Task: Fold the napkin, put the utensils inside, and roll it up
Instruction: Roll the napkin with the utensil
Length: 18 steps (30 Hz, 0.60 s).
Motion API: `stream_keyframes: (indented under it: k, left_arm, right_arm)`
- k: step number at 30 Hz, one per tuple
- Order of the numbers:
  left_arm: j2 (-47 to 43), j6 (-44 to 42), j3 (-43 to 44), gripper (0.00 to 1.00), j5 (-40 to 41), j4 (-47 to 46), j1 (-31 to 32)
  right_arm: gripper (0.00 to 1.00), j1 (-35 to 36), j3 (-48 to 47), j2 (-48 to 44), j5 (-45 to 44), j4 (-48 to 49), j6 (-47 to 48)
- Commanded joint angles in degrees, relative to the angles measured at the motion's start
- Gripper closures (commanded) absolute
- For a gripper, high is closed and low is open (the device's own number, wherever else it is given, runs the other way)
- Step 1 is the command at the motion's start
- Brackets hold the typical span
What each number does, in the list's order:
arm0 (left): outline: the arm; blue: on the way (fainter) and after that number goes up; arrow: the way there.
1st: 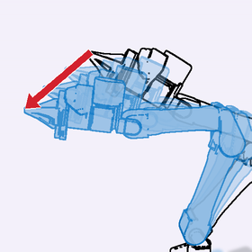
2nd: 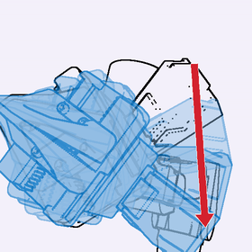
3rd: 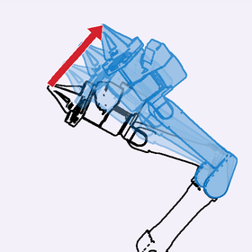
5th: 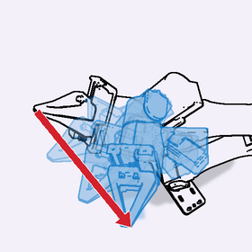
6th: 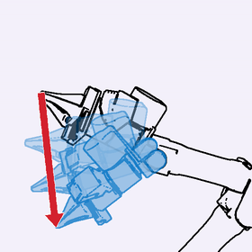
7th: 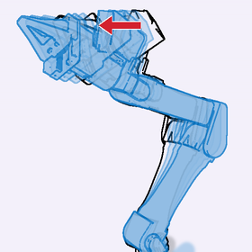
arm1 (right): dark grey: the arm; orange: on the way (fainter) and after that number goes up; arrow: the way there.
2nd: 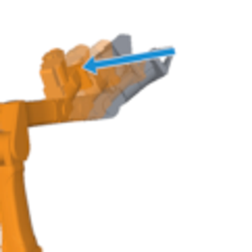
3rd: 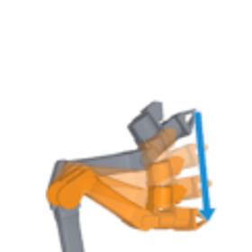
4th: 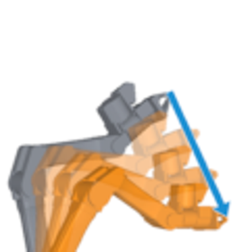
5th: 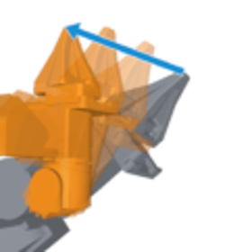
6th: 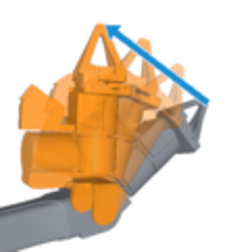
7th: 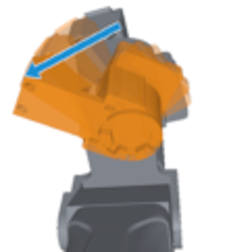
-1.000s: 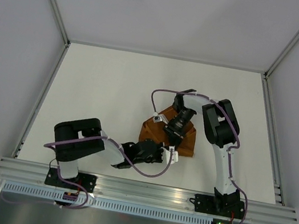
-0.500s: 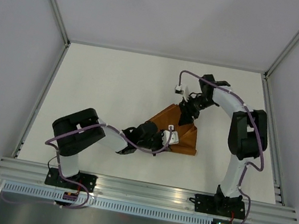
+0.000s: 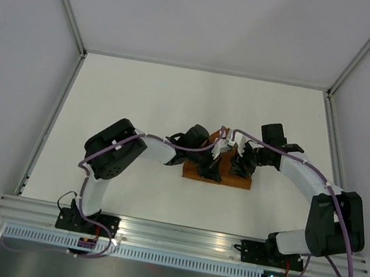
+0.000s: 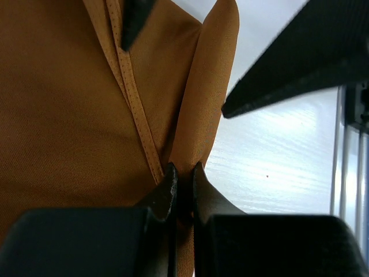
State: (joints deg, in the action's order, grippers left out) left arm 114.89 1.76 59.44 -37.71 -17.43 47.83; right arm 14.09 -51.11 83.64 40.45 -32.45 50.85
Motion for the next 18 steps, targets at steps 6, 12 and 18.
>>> stream_keyframes:
  k: [6,12,18]
  left_arm:
    - [6.6,7.4,3.1,0.98,-3.9,21.9,-1.3]
    - [9.3,10.4,7.6,0.98,-3.0,26.8,-1.3]
    - [11.0,11.8,10.3,0.98,-2.3,30.3,-1.3]
  right_arm:
    - [0.41,5.1,11.2,-7.8,-4.6,11.9,6.5]
    - [0.40,9.8,17.8,-11.7,-9.0,17.8,5.1]
    - [0.40,13.4,18.9,-13.1,-11.2,18.2,3.8]
